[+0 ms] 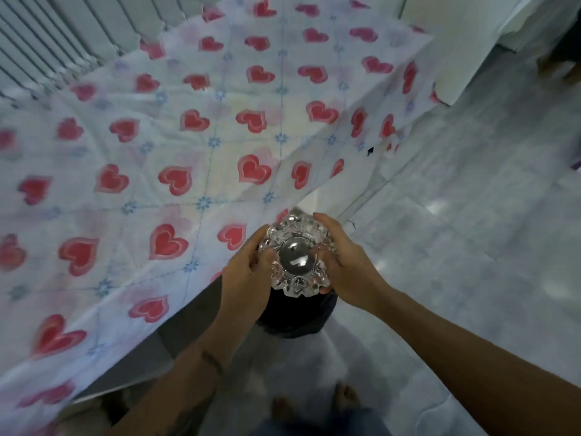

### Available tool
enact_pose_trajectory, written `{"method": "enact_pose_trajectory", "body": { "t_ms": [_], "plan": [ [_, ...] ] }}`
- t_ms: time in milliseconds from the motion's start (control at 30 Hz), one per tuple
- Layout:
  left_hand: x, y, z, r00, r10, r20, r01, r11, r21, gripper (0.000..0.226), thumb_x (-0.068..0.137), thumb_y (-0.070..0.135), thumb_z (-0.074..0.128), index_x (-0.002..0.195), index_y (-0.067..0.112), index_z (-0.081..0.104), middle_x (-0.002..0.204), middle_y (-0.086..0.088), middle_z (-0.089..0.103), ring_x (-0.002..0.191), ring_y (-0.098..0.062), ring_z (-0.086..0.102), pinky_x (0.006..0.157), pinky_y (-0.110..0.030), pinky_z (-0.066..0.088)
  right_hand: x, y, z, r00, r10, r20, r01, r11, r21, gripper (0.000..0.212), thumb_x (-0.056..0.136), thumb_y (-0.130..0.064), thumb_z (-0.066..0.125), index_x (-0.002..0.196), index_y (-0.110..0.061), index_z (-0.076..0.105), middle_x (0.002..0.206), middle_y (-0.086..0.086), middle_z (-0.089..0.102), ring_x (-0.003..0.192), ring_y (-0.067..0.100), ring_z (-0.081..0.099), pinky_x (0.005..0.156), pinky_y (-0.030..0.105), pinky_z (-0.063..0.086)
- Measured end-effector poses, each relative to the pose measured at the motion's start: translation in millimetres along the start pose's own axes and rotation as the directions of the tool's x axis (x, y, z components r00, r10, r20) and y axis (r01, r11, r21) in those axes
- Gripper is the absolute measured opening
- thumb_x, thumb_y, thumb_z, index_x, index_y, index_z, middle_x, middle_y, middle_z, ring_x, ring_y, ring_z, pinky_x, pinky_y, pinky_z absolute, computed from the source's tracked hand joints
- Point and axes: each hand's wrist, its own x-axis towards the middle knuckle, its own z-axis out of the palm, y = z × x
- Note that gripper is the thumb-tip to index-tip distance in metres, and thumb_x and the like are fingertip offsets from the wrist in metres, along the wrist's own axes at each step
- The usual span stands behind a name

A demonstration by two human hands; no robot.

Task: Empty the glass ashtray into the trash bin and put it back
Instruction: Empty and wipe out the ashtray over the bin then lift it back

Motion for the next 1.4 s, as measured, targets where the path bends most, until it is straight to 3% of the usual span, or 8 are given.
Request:
{"method": "enact_pose_trajectory", "body": {
  "t_ms": [200,333,533,633,833,1000,1133,1400],
  "plan": [
    [-23,91,-56,0.996,0.055,0.068,-0.059,0.996,0.071,0.042,0.101,0.028,0.053,0.140,0.041,0.053,0.093,0.006,0.073,0.086,-0.015,0.070,0.092,-0.048,0.058,-13,-101,-28,0.997,-0.061,-0.042,0.056,0.993,-0.108,0.052,0.106,-0.009,0.039,0.154,-0.030,0.035,0.129,-0.001,0.064,0.111,0.012,0.063,0.089,0.008,0.046],
    [-17,133,-91,0.994,0.092,0.060,-0.094,0.995,0.029,0.044,0.101,0.025,0.054,0.141,0.044,0.050,0.068,-0.006,0.061,0.068,-0.026,0.065,0.081,-0.053,0.061,4,-154,-35,0.989,-0.147,-0.030,0.142,0.982,-0.125,0.050,0.107,-0.008,0.037,0.145,-0.041,0.036,0.100,-0.007,0.065,0.071,-0.013,0.061,0.067,0.003,0.044],
    [14,167,-120,0.996,0.087,0.006,-0.087,0.994,-0.068,0.041,0.102,0.022,0.053,0.141,0.035,0.053,0.104,-0.009,0.075,0.083,-0.023,0.073,0.073,-0.036,0.064,55,-195,-35,0.986,-0.164,-0.001,0.160,0.961,-0.224,0.057,0.104,-0.009,0.038,0.140,-0.053,0.037,0.083,0.014,0.068,0.062,0.026,0.058,0.057,0.032,0.052],
    [38,171,-118,0.998,0.041,-0.043,-0.045,0.993,-0.106,0.041,0.102,0.017,0.052,0.142,0.029,0.054,0.113,-0.013,0.073,0.076,-0.016,0.070,0.052,-0.018,0.055,90,-197,-31,0.985,-0.168,0.025,0.169,0.949,-0.267,0.054,0.103,-0.009,0.039,0.144,-0.044,0.043,0.096,0.013,0.073,0.069,0.033,0.067,0.064,0.039,0.059],
    [100,164,-96,0.982,-0.110,-0.153,0.101,0.993,-0.065,0.043,0.101,0.016,0.049,0.143,0.028,0.052,0.090,0.002,0.070,0.072,-0.015,0.068,0.059,-0.024,0.058,175,-184,-22,0.980,-0.141,0.143,0.187,0.900,-0.394,0.069,0.093,0.007,0.044,0.149,-0.034,0.043,0.140,0.004,0.061,0.117,0.028,0.062,0.095,0.038,0.054],
    [146,173,-75,0.948,-0.212,-0.237,0.211,0.977,-0.029,0.032,0.095,0.012,0.052,0.122,0.028,0.059,0.096,0.015,0.061,0.088,-0.014,0.065,0.071,-0.025,0.052,248,-165,-15,0.967,-0.127,0.222,0.223,0.842,-0.491,0.074,0.091,0.005,0.056,0.149,-0.038,0.037,0.121,0.004,0.066,0.096,0.024,0.068,0.075,0.031,0.057],
    [186,167,-64,0.918,-0.303,-0.256,0.298,0.953,-0.058,0.048,0.086,0.011,0.060,0.130,0.028,0.064,0.102,0.007,0.073,0.089,-0.019,0.071,0.076,-0.037,0.064,288,-152,-15,0.959,-0.136,0.250,0.253,0.808,-0.532,0.066,0.095,-0.011,0.061,0.149,-0.040,0.035,0.126,0.003,0.061,0.107,0.026,0.067,0.087,0.035,0.059],
    [218,156,-46,0.877,-0.371,-0.304,0.368,0.927,-0.071,0.066,0.089,0.004,0.058,0.148,0.031,0.047,0.141,-0.003,0.059,0.064,-0.003,0.061,0.040,-0.007,0.046,325,-137,-19,0.936,-0.140,0.322,0.309,0.763,-0.568,0.062,0.100,-0.028,0.058,0.155,-0.032,0.030,0.135,0.010,0.055,0.117,0.031,0.062,0.100,0.042,0.051]
  ]
}}
